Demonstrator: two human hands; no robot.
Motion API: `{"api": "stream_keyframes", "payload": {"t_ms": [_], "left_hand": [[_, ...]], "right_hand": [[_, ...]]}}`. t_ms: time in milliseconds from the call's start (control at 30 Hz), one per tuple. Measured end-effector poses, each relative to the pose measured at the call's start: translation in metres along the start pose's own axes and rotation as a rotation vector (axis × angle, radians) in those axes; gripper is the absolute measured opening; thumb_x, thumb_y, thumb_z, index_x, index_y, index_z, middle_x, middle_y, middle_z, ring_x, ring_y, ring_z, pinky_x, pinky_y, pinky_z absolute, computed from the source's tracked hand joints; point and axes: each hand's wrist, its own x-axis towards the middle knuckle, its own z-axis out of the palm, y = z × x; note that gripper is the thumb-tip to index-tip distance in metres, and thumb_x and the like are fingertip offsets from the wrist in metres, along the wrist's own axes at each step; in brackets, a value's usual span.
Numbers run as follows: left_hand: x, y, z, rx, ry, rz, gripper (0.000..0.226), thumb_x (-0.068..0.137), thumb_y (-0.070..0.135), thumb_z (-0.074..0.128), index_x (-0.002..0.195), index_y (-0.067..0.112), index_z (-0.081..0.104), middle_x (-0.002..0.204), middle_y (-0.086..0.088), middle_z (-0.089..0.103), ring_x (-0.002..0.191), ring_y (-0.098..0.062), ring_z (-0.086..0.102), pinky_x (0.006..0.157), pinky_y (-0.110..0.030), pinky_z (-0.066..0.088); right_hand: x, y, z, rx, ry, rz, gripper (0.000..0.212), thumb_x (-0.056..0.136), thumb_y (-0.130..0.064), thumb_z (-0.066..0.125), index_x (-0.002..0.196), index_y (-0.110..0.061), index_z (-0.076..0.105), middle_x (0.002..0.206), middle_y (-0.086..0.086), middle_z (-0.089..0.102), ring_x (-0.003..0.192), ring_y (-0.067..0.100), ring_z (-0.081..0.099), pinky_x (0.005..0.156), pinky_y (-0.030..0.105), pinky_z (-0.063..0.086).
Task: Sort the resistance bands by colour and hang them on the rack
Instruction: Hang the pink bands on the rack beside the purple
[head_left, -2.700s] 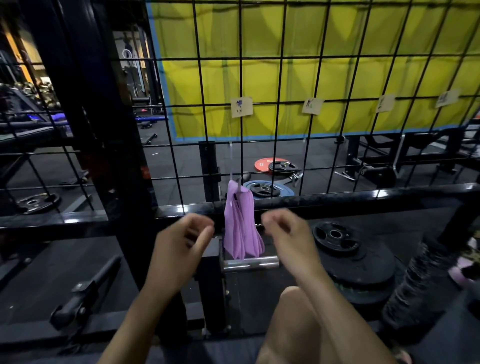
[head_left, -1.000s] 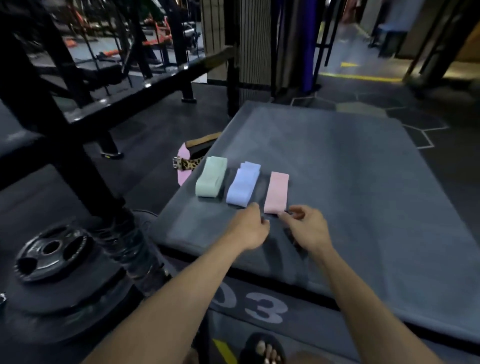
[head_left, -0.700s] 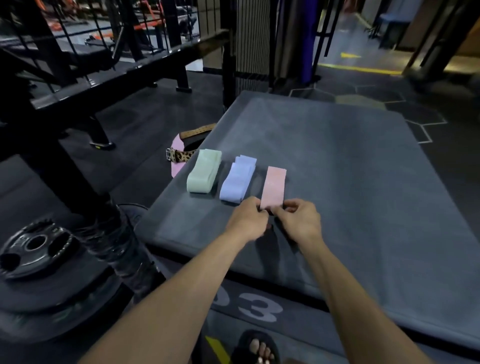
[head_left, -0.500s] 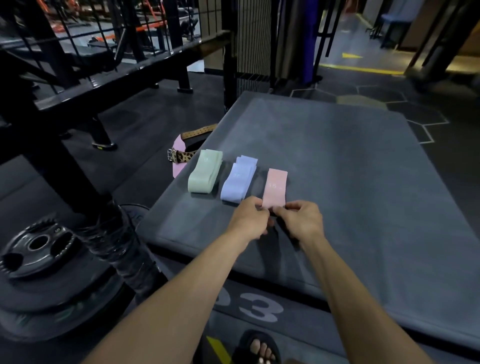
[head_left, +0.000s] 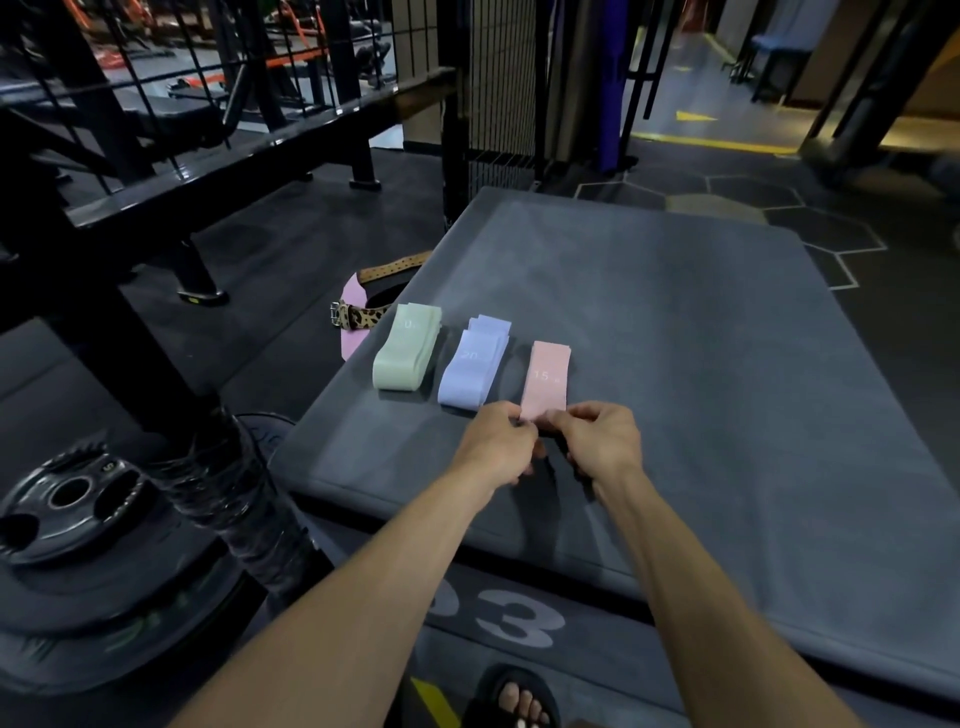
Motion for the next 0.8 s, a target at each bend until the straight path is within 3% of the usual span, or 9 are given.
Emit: {"api": "stream_keyframes", "payload": {"t_ms": [100,167,267,333,400,500,567,700,800], "left_hand": [[-0.001,0.001,-0.001,-0.019,-0.010,0.006,0.015,0.096,0.015,0.050,0.097,0.027,0.059,0.082,-0.002,0.075,0.058,-0.016,0.062,0.047,-0.023,0.044],[-0.004,0.002,-0.002,-0.043,-0.012,0.014,0.014,0.096,0.016,0.052,0.099,0.028,0.059,0.082,-0.002,0.076,0.056,-0.015,0.063,0.048,-0.023,0.045],[-0.011,0.007,-0.007,-0.092,-0.002,0.045,0.017,0.095,0.013,0.054,0.106,0.021,0.063,0.077,-0.001,0.074,0.048,-0.012,0.058,0.044,-0.021,0.042],[-0.022,0.015,-0.016,-0.105,-0.002,0.063,0.017,0.094,0.010,0.054,0.106,0.015,0.065,0.076,-0.001,0.073,0.046,-0.012,0.054,0.041,-0.018,0.039],[-0.035,0.024,-0.031,-0.073,-0.009,0.095,0.018,0.093,0.006,0.054,0.103,0.010,0.067,0.077,-0.002,0.071,0.045,-0.009,0.052,0.039,-0.014,0.036],[-0.058,0.032,-0.060,-0.044,0.022,0.147,0.017,0.094,0.004,0.054,0.102,0.012,0.067,0.074,-0.002,0.069,0.040,-0.003,0.049,0.037,-0.013,0.035],[-0.080,0.035,-0.083,-0.040,0.092,0.195,0.017,0.095,0.006,0.056,0.103,0.015,0.068,0.072,0.001,0.069,0.045,-0.008,0.049,0.041,-0.014,0.037],[-0.149,0.037,-0.132,-0.060,0.213,0.393,0.016,0.097,0.011,0.060,0.099,0.021,0.072,0.078,0.003,0.071,0.064,-0.013,0.058,0.057,-0.019,0.044],[-0.213,0.034,-0.161,-0.081,0.212,0.489,0.015,0.099,0.017,0.062,0.102,0.025,0.075,0.100,0.000,0.076,0.090,-0.017,0.069,0.078,-0.028,0.052]], "right_hand": [[-0.002,-0.002,0.004,0.061,0.041,-0.046,0.006,0.081,-0.025,0.075,0.079,-0.020,0.076,0.075,-0.005,0.075,0.073,0.015,0.070,0.070,0.032,0.057],[-0.006,-0.006,0.004,0.110,0.042,-0.080,0.003,0.082,-0.021,0.073,0.080,-0.019,0.075,0.078,-0.004,0.076,0.079,0.015,0.073,0.078,0.033,0.059],[-0.014,-0.022,-0.005,0.135,0.018,-0.182,0.004,0.077,-0.016,0.072,0.074,-0.016,0.075,0.074,-0.006,0.075,0.077,0.012,0.072,0.073,0.031,0.058],[-0.020,-0.037,-0.017,0.114,-0.017,-0.282,0.011,0.080,-0.012,0.072,0.070,-0.016,0.074,0.069,-0.012,0.073,0.067,0.003,0.067,0.064,0.018,0.051],[-0.028,-0.057,-0.032,0.052,-0.073,-0.354,0.009,0.083,-0.012,0.073,0.074,-0.012,0.074,0.068,-0.009,0.070,0.063,0.004,0.061,0.059,0.013,0.045],[-0.050,-0.090,-0.058,-0.037,-0.278,-0.414,0.005,0.083,-0.014,0.076,0.080,-0.010,0.075,0.073,-0.002,0.068,0.068,0.007,0.059,0.065,0.018,0.046],[-0.074,-0.115,-0.074,-0.150,-0.448,-0.437,0.004,0.084,-0.015,0.076,0.084,-0.010,0.075,0.074,-0.006,0.068,0.068,0.002,0.058,0.064,0.012,0.044],[-0.132,-0.157,-0.097,-0.344,-0.763,-0.551,0.004,0.087,-0.016,0.076,0.089,-0.013,0.075,0.087,-0.006,0.072,0.085,0.005,0.062,0.086,0.024,0.043],[-0.185,-0.182,-0.101,-0.311,-0.990,-0.610,0.009,0.083,-0.008,0.077,0.089,-0.005,0.071,0.090,0.002,0.070,0.090,0.011,0.061,0.094,0.031,0.042]]}}
